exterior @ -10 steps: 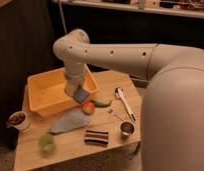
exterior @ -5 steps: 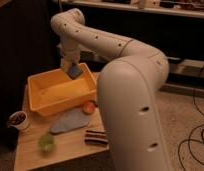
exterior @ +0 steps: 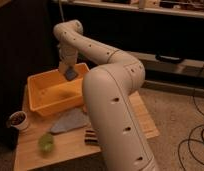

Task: Wipe tray with sponge

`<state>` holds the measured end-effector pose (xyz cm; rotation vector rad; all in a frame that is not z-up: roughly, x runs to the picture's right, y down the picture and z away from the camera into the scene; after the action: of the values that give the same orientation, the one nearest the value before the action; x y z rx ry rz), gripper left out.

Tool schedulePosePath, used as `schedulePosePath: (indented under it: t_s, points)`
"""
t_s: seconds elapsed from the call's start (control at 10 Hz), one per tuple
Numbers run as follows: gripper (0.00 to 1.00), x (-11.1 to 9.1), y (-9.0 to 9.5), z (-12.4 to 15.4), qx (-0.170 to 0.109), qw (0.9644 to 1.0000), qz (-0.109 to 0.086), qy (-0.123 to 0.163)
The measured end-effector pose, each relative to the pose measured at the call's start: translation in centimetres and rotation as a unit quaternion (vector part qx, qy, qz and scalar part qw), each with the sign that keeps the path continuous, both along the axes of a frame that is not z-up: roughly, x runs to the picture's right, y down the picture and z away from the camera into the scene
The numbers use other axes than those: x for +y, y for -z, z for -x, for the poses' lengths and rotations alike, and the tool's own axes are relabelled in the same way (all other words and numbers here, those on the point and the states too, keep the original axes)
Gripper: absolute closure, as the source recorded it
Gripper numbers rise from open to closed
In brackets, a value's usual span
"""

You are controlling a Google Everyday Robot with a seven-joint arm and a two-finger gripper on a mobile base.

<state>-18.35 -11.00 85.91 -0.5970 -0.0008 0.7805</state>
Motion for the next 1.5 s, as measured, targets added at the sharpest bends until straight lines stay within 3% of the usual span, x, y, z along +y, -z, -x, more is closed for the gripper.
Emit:
schedulePosePath:
  t_s: [0.5,0.6,0.8,0.9,1.1,1.5]
  points:
    - [1.00,7.1,-9.1,-0.8,-0.008,0.9995,0.030,-0.002]
    - [1.00,8.0,-10.8,-0.9,0.001,0.9990,0.046,0.004]
    - [1.00,8.4,-12.3,-0.6,0.009,0.9983,0.057,0.012]
    - [1.00,8.2,-12.5,-0.7,0.011,0.9981,0.059,0.016]
    - [1.00,7.3,-11.5,1.8,-0.004,0.9979,0.053,0.036]
    - [1.00,7.4,-6.2,9.7,-0.054,0.9925,0.047,0.099]
